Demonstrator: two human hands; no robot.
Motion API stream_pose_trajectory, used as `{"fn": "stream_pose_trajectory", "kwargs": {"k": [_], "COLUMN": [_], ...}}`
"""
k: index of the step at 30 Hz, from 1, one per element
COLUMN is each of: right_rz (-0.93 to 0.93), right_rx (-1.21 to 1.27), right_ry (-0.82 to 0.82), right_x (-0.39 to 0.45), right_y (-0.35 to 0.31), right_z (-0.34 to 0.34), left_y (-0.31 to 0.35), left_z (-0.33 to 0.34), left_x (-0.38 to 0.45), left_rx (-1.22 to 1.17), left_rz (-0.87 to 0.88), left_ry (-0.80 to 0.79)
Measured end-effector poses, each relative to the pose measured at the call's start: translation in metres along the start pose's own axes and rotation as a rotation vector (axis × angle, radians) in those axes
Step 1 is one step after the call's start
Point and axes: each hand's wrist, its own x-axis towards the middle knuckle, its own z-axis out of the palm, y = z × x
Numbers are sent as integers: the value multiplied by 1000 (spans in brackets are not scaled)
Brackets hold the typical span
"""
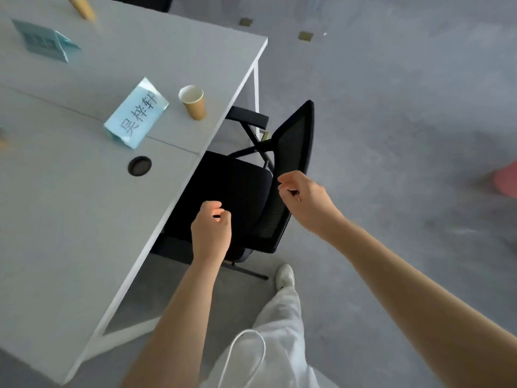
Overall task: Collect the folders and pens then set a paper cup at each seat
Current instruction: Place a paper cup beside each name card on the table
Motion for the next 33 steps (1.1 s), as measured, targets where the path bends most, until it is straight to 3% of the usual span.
{"fn": "stream_pose_trajectory", "kwargs": {"k": [7,14,33], "right_rz": [-55,-111,-274], "right_rx": [-44,-74,-221], "right_ry": [-184,-281,-629], "right_x": [110,199,451], "right_y": [-17,-36,-74], "right_z": [-19,-23,49], "left_y": [26,66,56], "left_z": [29,28,62], "left_x": [64,154,304], "left_rx": [-144,-188,51], "left_rz": [-199,-242,-655], "left_ry": [111,212,438]}}
